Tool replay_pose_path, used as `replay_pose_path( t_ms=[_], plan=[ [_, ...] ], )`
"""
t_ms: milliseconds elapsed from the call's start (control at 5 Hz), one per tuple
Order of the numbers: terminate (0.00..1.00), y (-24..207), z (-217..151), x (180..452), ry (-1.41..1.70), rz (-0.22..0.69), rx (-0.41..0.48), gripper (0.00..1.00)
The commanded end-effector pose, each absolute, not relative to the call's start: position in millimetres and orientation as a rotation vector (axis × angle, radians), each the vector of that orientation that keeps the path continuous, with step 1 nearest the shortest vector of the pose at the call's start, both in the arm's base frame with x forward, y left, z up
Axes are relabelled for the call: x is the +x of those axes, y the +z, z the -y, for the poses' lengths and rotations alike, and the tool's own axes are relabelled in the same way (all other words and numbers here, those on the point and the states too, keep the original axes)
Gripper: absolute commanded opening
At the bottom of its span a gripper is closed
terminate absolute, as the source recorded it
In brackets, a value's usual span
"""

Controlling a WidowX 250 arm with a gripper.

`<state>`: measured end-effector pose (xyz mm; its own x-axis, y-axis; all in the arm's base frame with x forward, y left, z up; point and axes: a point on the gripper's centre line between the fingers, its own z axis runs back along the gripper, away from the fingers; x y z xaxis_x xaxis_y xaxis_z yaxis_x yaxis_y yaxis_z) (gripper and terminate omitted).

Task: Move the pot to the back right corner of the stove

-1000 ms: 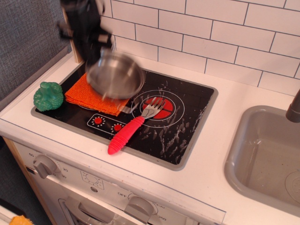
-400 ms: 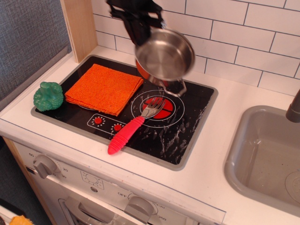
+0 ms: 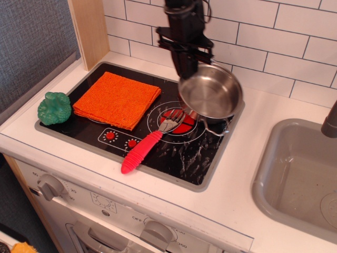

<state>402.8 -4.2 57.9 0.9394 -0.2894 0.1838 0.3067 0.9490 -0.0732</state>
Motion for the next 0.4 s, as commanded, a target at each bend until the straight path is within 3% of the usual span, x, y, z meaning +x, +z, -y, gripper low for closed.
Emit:
replay_pose_path(
  t_ms=[0,200],
  plan=[
    [0.00,63.0,18.7,412.6,-0.354,0.203,-0.078,0.00],
    [0.00,69.0,11.7,410.6,-0.349,0.195,-0.057,1.00]
  ],
)
